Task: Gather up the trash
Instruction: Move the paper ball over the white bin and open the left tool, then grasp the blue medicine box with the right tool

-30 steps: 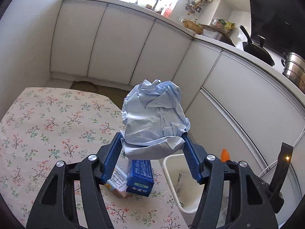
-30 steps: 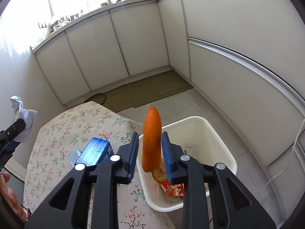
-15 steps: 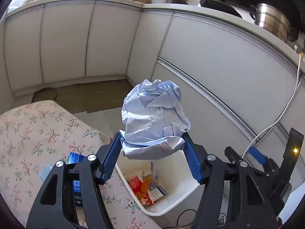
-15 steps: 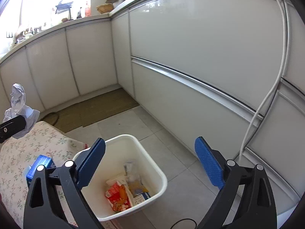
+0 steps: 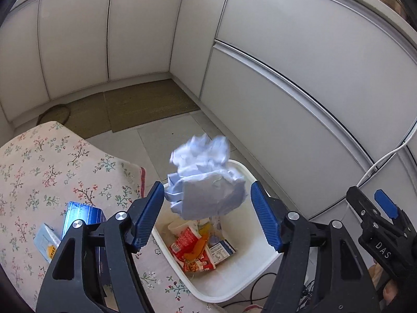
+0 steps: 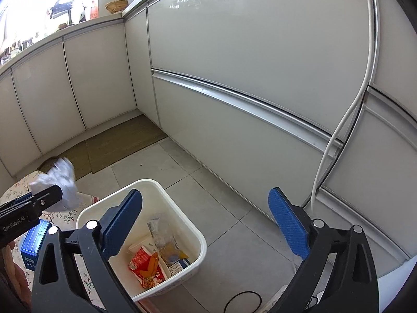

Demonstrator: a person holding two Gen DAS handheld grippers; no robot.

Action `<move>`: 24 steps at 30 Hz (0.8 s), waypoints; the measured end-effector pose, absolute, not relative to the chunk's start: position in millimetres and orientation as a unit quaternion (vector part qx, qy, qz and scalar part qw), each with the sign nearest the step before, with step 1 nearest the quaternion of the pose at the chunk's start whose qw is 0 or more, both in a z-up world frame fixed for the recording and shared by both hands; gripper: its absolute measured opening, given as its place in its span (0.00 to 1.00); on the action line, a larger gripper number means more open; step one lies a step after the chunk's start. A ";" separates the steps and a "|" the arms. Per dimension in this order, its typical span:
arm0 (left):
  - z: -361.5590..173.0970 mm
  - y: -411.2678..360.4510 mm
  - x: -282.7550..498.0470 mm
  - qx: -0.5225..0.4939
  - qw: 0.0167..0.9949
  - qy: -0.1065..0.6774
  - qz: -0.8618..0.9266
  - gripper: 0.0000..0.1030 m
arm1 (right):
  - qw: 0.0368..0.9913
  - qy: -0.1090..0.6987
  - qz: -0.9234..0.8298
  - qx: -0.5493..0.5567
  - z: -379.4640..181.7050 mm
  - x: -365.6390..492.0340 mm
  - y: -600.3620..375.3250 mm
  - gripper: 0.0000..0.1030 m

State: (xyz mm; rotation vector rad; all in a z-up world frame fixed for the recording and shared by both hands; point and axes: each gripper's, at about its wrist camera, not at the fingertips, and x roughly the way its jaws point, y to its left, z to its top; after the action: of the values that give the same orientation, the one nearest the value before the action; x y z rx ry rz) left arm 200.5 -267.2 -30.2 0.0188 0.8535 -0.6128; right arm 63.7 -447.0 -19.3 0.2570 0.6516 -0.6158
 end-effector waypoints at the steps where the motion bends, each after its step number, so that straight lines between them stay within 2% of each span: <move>1: -29.6 -265.6 200.9 0.007 0.867 0.408 -0.286 0.72 | 0.894 0.313 -0.297 0.123 -19.0 63.2 -447.3 0.92; 6: -13.0 -258.0 189.5 0.038 0.895 0.373 -0.242 0.87 | 0.905 0.294 -0.282 0.119 -12.8 61.9 -438.3 0.92; 9: -4.7 -251.7 179.9 0.049 0.907 0.357 -0.218 0.92 | 0.910 0.290 -0.276 0.108 -10.3 63.6 -428.5 0.93; 14: -0.1 -240.0 169.5 0.075 0.921 0.343 -0.170 0.93 | 0.918 0.283 -0.261 0.097 -4.9 67.7 -412.2 0.93; 24: 7.4 -172.8 172.3 0.027 0.927 0.356 -0.118 0.93 | 0.932 0.284 -0.215 0.071 1.2 88.7 -361.5 0.93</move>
State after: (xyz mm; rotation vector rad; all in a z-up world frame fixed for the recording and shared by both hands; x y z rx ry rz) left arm 172.3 -172.8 7.4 0.0562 0.7303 -0.2413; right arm 88.7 -361.5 1.2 0.1457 0.5821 -0.4391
